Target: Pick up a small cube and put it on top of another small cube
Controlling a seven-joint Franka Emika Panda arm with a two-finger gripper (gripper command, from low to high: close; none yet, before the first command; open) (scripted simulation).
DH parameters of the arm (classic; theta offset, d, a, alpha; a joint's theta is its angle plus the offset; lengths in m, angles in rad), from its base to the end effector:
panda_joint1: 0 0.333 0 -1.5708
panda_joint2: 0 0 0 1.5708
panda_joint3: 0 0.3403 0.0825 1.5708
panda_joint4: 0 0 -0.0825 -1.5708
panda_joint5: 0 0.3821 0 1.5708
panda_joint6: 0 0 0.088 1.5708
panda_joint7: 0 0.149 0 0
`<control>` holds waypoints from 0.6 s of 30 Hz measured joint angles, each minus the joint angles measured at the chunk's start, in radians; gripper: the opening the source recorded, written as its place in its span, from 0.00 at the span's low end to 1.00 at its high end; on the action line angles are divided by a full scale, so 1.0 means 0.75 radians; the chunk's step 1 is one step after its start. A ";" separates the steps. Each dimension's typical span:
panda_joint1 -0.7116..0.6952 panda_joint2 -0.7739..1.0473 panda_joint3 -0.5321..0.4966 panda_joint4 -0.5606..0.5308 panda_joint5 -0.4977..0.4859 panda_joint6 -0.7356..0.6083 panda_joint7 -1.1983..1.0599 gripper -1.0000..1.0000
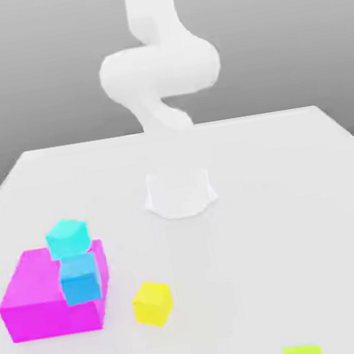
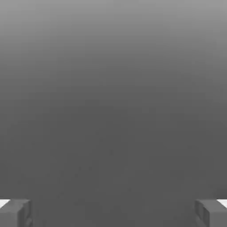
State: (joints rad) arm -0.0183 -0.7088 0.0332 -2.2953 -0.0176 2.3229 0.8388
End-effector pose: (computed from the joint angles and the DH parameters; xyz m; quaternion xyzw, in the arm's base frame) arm 0.3898 0.0091 0.6701 -0.8562 0.3703 -0.3355 0.1310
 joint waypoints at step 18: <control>-0.069 0.879 0.233 0.046 -0.226 0.219 0.414 0.50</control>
State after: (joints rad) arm -0.0699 -0.0496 0.2079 -2.2608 -0.1869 2.4875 1.1492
